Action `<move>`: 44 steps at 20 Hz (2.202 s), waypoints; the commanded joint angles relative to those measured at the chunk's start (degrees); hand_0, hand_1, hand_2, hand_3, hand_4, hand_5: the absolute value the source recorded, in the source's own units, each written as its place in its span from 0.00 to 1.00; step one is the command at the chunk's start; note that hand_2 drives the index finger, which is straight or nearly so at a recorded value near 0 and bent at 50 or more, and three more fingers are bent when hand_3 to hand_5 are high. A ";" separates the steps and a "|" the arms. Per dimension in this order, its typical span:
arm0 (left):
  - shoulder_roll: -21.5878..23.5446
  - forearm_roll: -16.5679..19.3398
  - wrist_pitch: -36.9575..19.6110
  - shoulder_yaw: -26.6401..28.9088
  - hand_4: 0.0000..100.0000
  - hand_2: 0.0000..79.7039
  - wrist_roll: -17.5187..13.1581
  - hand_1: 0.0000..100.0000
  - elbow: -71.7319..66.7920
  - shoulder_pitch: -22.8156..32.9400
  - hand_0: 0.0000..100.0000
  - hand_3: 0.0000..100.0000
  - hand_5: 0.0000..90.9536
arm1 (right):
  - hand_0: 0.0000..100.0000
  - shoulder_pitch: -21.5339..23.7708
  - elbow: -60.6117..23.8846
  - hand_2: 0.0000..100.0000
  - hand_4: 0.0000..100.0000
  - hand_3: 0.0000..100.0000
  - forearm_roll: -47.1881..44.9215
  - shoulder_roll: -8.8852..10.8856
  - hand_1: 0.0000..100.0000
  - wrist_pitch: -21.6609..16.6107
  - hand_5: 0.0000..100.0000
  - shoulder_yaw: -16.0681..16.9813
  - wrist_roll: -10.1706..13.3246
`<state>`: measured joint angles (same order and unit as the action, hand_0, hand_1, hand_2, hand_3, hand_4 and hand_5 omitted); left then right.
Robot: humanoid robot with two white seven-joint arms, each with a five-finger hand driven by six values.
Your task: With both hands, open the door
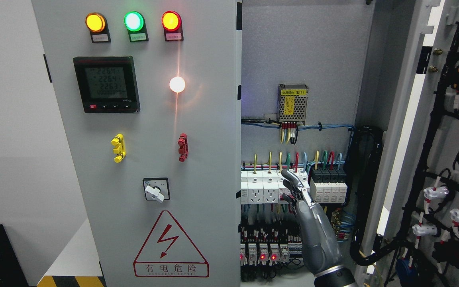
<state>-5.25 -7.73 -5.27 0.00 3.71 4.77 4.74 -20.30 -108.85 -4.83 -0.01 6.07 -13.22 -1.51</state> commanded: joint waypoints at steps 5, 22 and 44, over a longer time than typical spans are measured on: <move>-0.02 0.00 -0.01 -1.93 0.00 0.00 -0.02 0.00 0.06 0.00 0.00 0.00 0.00 | 0.19 -9.75 13.47 0.00 0.00 0.00 -0.09 -0.60 0.00 1.05 0.00 -0.14 -0.24; -0.02 0.00 -0.01 -1.93 0.00 0.00 -0.02 0.00 -0.02 0.00 0.00 0.00 0.00 | 0.19 -17.14 21.57 0.00 0.00 0.00 -9.94 0.36 0.00 4.75 0.00 -0.23 -3.74; -0.02 0.00 0.08 -1.93 0.00 0.00 -0.02 0.00 -0.02 0.00 0.00 0.00 0.00 | 0.19 -20.48 24.03 0.00 0.00 0.00 -17.41 5.81 0.00 7.73 0.00 1.26 -14.92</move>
<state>-5.27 -7.73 -5.23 0.00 3.71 4.77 4.75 -39.99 -86.17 -21.45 3.57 13.65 -12.33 -15.12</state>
